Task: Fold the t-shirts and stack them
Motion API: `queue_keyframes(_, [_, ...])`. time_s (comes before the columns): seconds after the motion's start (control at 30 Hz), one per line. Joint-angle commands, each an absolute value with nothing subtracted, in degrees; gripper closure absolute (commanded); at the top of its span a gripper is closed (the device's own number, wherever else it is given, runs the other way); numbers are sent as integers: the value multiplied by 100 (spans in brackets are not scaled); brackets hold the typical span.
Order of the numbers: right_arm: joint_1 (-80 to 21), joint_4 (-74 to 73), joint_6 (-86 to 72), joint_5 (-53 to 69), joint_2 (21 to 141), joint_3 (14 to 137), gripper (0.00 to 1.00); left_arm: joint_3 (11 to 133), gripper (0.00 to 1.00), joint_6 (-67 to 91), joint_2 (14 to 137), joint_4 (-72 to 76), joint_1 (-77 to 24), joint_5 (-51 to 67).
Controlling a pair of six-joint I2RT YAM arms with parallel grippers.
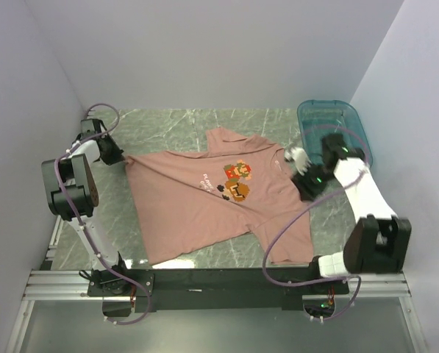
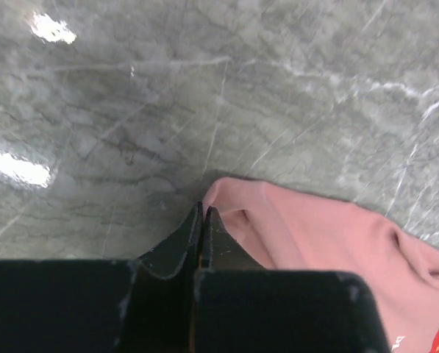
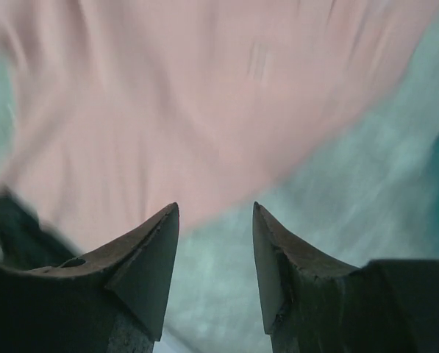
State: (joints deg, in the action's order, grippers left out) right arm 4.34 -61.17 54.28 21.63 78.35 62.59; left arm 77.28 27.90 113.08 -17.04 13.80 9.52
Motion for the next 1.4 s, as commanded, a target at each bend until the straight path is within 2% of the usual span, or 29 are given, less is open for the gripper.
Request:
queue_keyframes(0.0, [-464, -5312, 4142, 2944, 8848, 7502, 48, 7664, 100, 2742, 10881, -1485, 1336, 1169])
queue_keyframes(0.1, [-1053, -4975, 2922, 2857, 10227, 9224, 48, 7594, 100, 2699, 10793, -1494, 1310, 1213])
queue_keyframes(0.13, [-1359, -4983, 2770, 2491, 10613, 10255, 48, 7576, 100, 2681, 10749, -1520, 1310, 1213])
queue_keyframes(0.23, [-1783, -5317, 2821, 1892, 12117, 11843, 46, 7515, 100, 2628, 10644, -1538, 1292, 1230])
queue_keyframes(0.27, [-2010, -5326, 2847, 1489, 12720, 12709, 46, 7506, 100, 2611, 10617, -1538, 1283, 1222])
queue_keyframes(0.33, [-2240, -5195, 3102, 961, 13234, 13565, 45, 7480, 100, 2593, 10539, -1556, 1257, 1222])
queue_keyframes(0.4, [-2557, -4758, 3461, 239, 13683, 13719, 41, 7453, 100, 2567, 10503, -1564, 1205, 1222])
queue_keyframes(0.57, [-2883, -3455, 3718, -404, 13842, 13184, 32, 7488, 100, 2487, 10485, -1643, 1099, 1178])
queue_keyframes(0.73, [-2909, -3314, 3656, -492, 14264, 13597, 33, 7523, 100, 2478, 10555, -1687, 1081, 1222])
queue_keyframes(1.0, [-2927, -2997, 3867, -624, 14563, 13403, 37, 7523, 100, 2470, 10520, -1688, 1090, 1248])
queue_keyframes(1.07, [-2927, -2997, 3867, -571, 14607, 13473, 41, 7541, 100, 2478, 10538, -1705, 1090, 1257])
queue_keyframes(1.37, [-2918, -3076, 3728, -150, 14476, 13456, 44, 7559, 100, 2461, 10503, -1723, 1090, 1248])
